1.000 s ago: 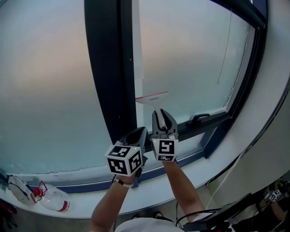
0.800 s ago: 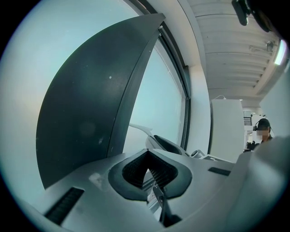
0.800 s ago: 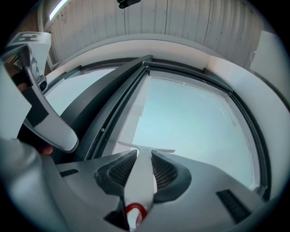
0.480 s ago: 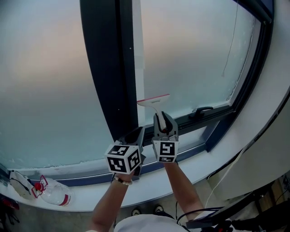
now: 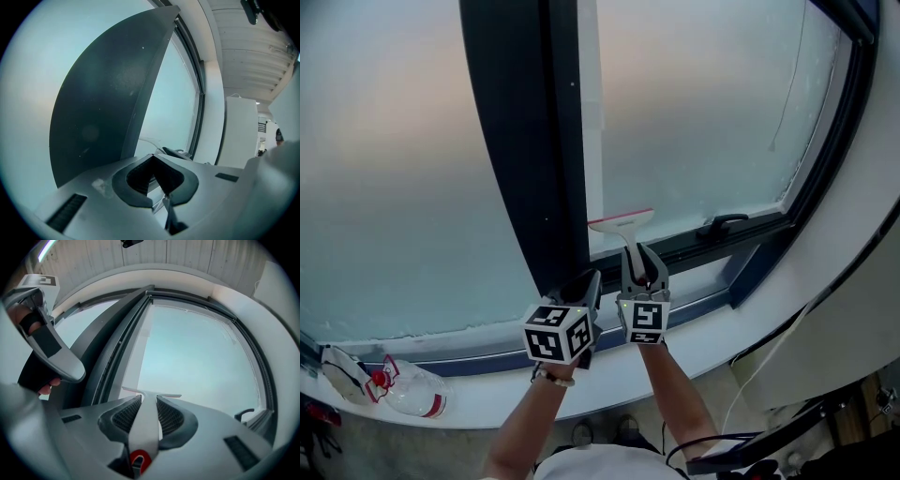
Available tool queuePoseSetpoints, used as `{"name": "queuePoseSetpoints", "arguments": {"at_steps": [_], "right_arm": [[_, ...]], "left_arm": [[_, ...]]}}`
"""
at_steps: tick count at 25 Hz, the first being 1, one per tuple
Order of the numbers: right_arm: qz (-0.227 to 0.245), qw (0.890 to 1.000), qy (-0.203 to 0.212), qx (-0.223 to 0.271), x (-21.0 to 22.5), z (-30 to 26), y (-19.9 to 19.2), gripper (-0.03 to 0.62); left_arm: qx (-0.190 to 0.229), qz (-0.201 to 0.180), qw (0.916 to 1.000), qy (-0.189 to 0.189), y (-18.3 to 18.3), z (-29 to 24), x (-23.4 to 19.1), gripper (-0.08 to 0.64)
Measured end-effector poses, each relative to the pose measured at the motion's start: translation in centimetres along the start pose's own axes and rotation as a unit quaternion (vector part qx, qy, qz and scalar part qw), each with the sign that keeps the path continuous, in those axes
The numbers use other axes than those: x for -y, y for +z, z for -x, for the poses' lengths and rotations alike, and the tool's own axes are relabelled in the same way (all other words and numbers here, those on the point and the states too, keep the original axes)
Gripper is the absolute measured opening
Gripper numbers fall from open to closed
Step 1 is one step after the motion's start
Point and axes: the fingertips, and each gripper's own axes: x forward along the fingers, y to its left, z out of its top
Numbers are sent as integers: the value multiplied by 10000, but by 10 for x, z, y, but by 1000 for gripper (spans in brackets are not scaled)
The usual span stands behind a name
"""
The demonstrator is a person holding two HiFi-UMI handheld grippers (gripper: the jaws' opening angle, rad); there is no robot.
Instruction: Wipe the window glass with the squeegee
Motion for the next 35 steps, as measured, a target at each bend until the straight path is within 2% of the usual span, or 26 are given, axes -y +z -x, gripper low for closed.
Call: {"name": "queuePoseSetpoints", "arguments": {"at_steps": [17, 24, 30, 35], "right_arm": [[-219, 9992, 30, -334, -13, 13, -59, 91], [-162, 9989, 40, -431, -16, 17, -76, 91], [-103, 9989, 50, -445, -13, 19, -73, 91], [-56, 9992, -76, -395, -7, 29, -52, 91]], "left_arm": [[-468, 148, 9988, 72, -47, -3, -12, -2], [-588, 193, 9981, 74, -62, -2, -13, -2], [-622, 230, 9978, 44, -69, 2, -9, -2], [-466, 224, 9986, -66, -54, 13, -5, -2]]}}
